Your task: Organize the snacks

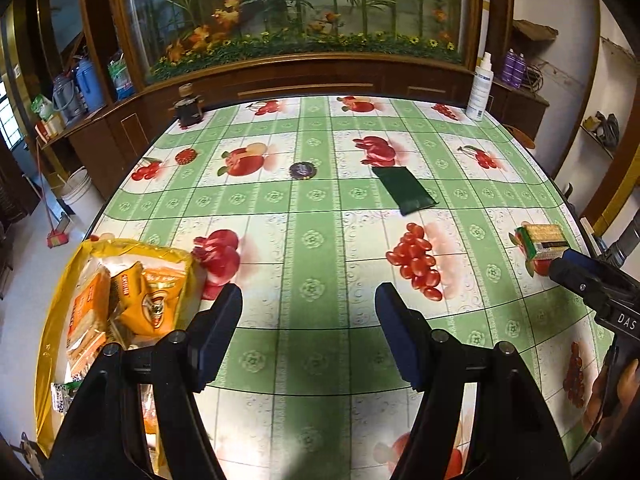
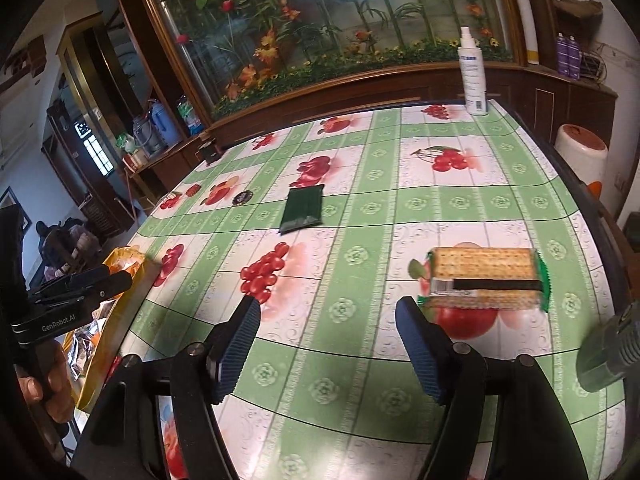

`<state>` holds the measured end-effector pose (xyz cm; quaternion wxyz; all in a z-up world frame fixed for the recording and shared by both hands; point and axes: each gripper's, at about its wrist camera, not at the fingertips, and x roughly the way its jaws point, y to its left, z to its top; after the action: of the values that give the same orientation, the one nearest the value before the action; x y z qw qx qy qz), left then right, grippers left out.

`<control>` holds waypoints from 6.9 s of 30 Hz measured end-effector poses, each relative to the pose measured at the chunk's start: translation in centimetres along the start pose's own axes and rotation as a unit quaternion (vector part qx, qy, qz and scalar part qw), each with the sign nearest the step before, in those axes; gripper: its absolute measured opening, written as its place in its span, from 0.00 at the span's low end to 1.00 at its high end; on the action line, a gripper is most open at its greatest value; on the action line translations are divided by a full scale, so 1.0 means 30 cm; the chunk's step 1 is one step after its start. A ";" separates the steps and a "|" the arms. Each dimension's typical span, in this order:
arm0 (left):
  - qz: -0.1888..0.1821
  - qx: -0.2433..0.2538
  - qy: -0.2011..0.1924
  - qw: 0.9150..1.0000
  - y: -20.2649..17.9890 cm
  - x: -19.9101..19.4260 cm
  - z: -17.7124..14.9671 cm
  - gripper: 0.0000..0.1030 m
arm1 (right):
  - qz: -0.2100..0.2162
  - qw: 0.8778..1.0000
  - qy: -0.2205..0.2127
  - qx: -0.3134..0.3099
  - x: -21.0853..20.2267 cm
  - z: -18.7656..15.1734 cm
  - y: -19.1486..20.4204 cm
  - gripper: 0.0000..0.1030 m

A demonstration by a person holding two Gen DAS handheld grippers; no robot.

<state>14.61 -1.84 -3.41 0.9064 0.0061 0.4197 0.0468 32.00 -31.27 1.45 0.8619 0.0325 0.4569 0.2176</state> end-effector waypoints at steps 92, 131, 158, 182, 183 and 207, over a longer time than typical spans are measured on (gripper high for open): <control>0.117 -0.110 -0.103 0.982 0.570 -0.302 -0.274 0.41 | 0.216 0.967 0.029 -0.131 0.023 -0.119 0.917 0.46; 0.145 -0.146 -0.088 0.974 0.737 -0.253 -0.313 0.42 | 0.242 0.958 0.052 -0.147 0.175 -0.097 1.121 0.46; 0.137 -0.146 -0.049 0.979 0.735 -0.136 -0.292 0.42 | 0.231 0.959 0.073 -0.145 0.338 -0.061 1.135 0.46; 0.137 -0.171 -0.030 0.975 0.736 -0.161 -0.284 0.74 | 0.232 0.963 0.056 -0.123 0.307 -0.038 1.084 0.69; 0.139 -0.170 -0.031 0.975 0.729 -0.170 -0.284 0.74 | 0.232 0.964 0.053 -0.122 0.294 -0.038 1.077 0.70; 0.035 -0.149 -0.139 0.978 0.548 -0.501 -0.306 0.87 | 0.222 0.970 -0.040 -0.088 -0.165 -0.183 0.838 0.80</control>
<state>-3.35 12.93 2.89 0.9445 -0.1075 0.2772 0.1395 16.50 -11.36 8.49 0.8088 0.0657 0.3826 0.4418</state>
